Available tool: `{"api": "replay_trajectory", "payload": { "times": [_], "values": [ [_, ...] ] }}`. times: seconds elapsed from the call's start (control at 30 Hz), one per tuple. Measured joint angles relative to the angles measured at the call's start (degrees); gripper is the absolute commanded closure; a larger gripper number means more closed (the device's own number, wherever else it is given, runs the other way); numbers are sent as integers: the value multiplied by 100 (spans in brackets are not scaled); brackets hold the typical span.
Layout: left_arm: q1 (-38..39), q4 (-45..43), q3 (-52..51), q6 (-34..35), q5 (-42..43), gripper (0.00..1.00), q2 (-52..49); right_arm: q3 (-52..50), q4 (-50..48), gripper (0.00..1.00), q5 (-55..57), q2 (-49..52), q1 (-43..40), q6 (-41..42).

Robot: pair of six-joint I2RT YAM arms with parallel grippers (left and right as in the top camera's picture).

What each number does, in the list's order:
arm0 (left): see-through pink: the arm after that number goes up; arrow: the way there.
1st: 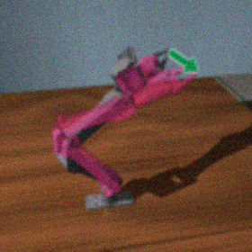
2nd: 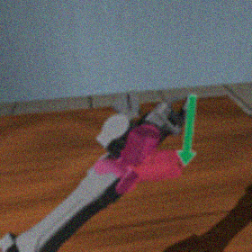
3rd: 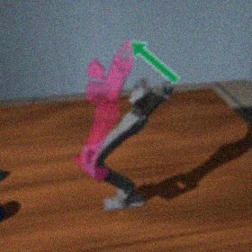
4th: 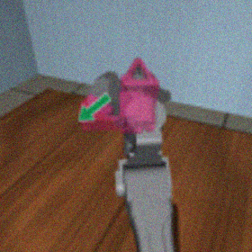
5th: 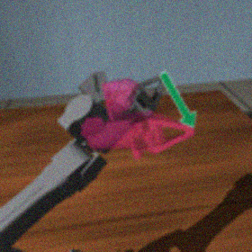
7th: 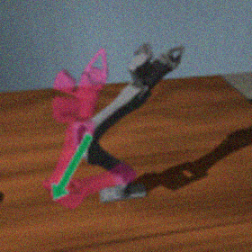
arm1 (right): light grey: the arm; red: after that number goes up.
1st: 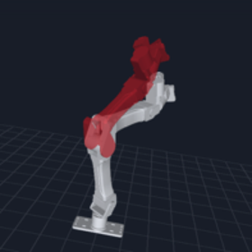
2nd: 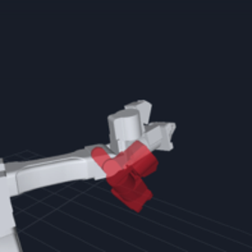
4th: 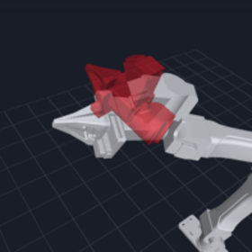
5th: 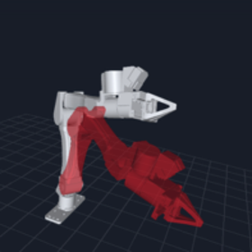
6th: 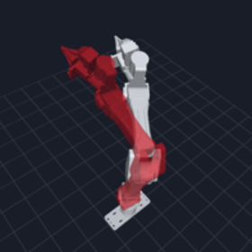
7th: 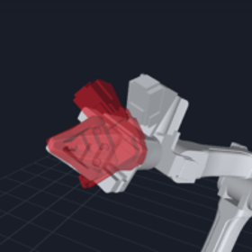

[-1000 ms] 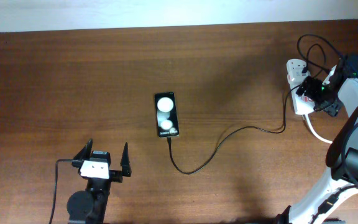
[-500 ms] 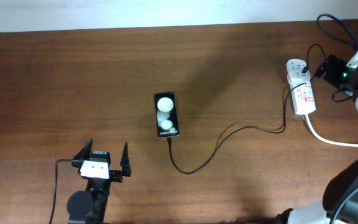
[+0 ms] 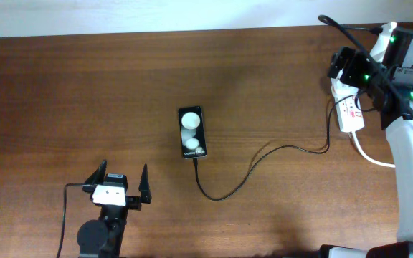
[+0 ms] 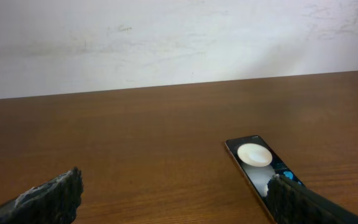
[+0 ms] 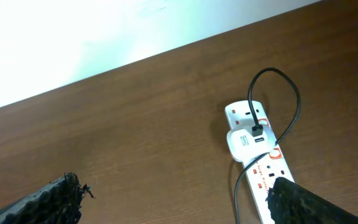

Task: Plug charger to phone and switch on socket

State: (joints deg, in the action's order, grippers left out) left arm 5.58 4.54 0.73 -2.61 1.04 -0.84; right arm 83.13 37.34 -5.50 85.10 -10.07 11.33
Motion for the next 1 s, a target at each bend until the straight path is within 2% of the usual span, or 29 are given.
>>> {"api": "replay_trajectory", "payload": {
  "times": [0.13, 0.4, 0.57, 0.77, 1.0],
  "values": [
    [0, 0, 0, 0, 0, 1, 0, 0, 20, 1, 0, -103, 0, 0],
    [0, 0, 0, 0, 0, 1, 0, 0, 20, 1, 0, -1292, 0, 4],
    [0, 0, 0, 0, 0, 1, 0, -72, 7, 1, 0, -1351, 0, 0],
    [0, 0, 0, -2, -2, 1, 0, -905, 33, 1, 0, -1419, 0, 0],
    [0, 0, 0, 0, -2, 1, 0, -2247, 24, 1, 0, -2059, 0, 0]
  ]
}}
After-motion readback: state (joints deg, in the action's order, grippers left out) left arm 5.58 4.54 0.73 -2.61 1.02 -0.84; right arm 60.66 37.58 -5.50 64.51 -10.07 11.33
